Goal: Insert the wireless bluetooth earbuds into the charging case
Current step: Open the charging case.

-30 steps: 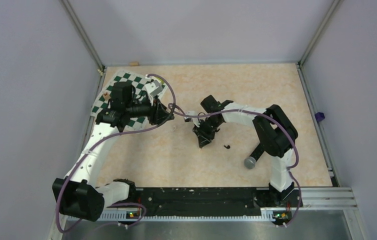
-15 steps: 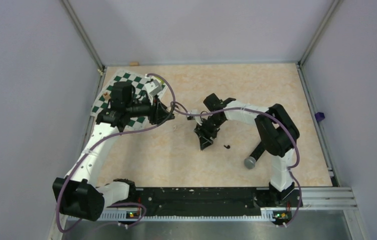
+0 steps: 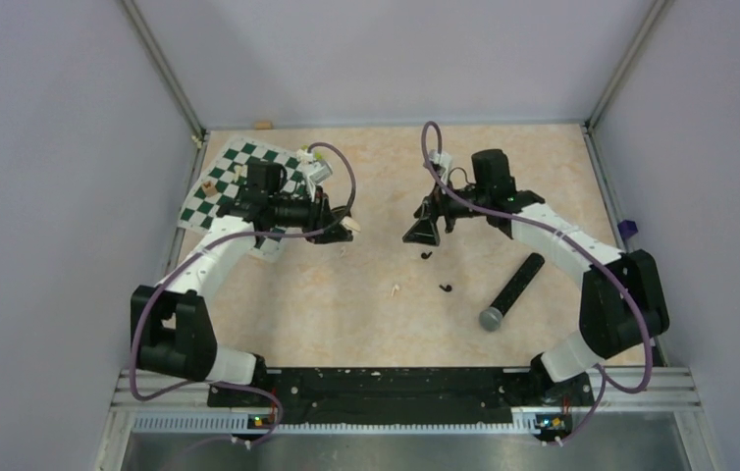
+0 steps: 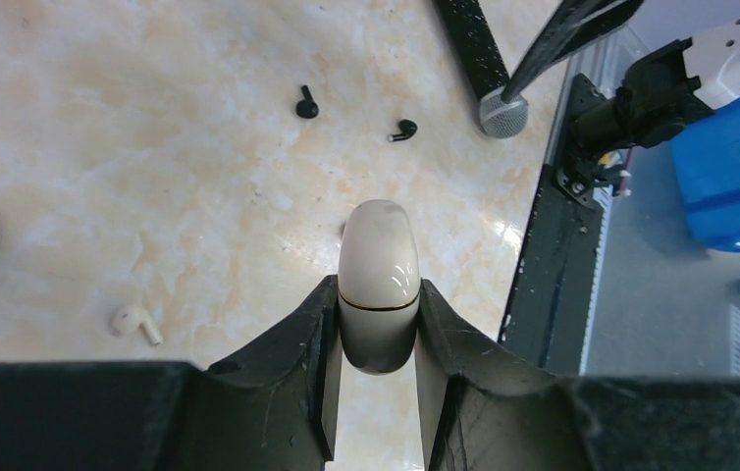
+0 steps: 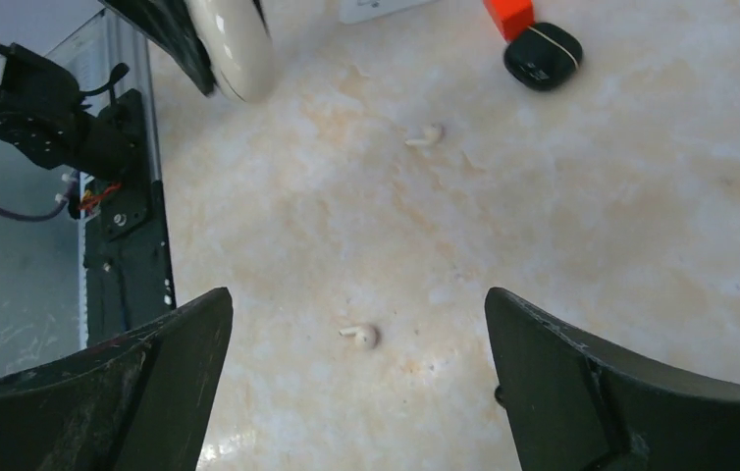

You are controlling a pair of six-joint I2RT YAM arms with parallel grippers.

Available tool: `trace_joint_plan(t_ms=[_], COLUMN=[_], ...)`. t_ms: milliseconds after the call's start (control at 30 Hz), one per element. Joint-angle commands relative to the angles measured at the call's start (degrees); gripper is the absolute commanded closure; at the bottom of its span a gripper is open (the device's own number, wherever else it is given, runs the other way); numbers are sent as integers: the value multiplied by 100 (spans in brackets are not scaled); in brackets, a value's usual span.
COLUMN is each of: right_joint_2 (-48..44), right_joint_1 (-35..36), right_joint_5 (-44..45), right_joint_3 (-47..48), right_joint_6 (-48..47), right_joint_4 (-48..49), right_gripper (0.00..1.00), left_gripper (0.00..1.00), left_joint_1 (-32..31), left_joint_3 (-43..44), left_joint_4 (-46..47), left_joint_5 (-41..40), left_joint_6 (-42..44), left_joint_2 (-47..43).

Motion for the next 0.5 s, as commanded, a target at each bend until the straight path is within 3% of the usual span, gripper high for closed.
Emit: trace_joint_plan(t_ms=[0, 133, 300, 467], right_joint_2=[-101, 21, 188, 259], right_joint_1=[451, 850, 931, 1247], right_joint_5=[-456, -171, 59, 831], right_joint_3=[277, 781, 160, -2], right_joint_6=[829, 425, 1827, 1640], right_joint_4=[947, 654, 2553, 2551], right_gripper=[1, 1, 1, 1], left_gripper=[100, 100, 100, 100], left_joint_1=[-148, -257, -418, -811], left_joint_3=[424, 438, 405, 433], left_joint_4=[-346, -652, -652, -776], left_joint_5=[650, 705, 689, 647], left_joint_6=[144, 501, 635, 827], left_joint_2=[442, 671, 631, 741])
